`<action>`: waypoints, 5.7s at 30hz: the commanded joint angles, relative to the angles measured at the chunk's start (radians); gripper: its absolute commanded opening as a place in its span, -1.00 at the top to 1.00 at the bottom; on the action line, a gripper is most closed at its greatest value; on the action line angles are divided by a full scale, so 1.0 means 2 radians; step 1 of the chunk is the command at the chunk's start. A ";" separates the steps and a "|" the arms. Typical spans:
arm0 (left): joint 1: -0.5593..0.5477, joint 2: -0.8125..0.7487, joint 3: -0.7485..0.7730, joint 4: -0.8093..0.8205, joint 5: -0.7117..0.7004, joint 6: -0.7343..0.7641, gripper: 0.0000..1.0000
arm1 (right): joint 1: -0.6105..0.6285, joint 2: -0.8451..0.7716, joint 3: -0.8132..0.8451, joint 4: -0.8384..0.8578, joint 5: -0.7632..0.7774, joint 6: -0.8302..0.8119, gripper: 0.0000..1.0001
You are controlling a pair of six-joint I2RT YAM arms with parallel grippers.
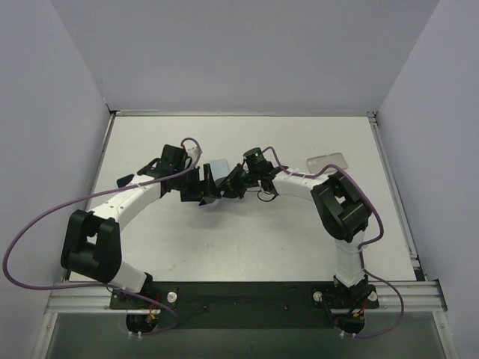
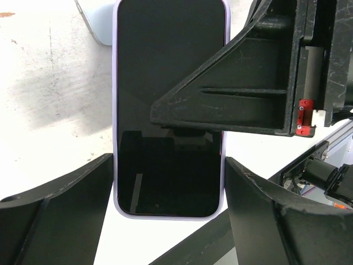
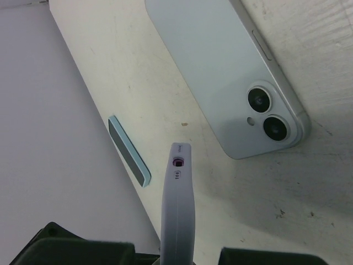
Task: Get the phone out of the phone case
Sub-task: Pick up the phone at the center of the board.
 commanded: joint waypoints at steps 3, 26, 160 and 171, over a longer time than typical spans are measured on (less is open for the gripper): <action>0.015 -0.041 0.069 -0.058 0.050 -0.029 -0.43 | -0.030 -0.059 -0.018 -0.027 0.007 -0.076 1.00; 0.042 -0.098 0.001 0.145 0.189 -0.161 -0.86 | -0.105 -0.145 -0.101 0.140 -0.258 -0.240 1.00; -0.026 -0.036 -0.164 0.818 0.207 -0.550 1.00 | -0.140 -0.165 0.017 0.103 -0.258 -0.231 -0.01; -0.026 -0.046 -0.172 0.815 0.207 -0.544 1.00 | -0.156 -0.070 -0.007 0.610 -0.257 0.169 0.50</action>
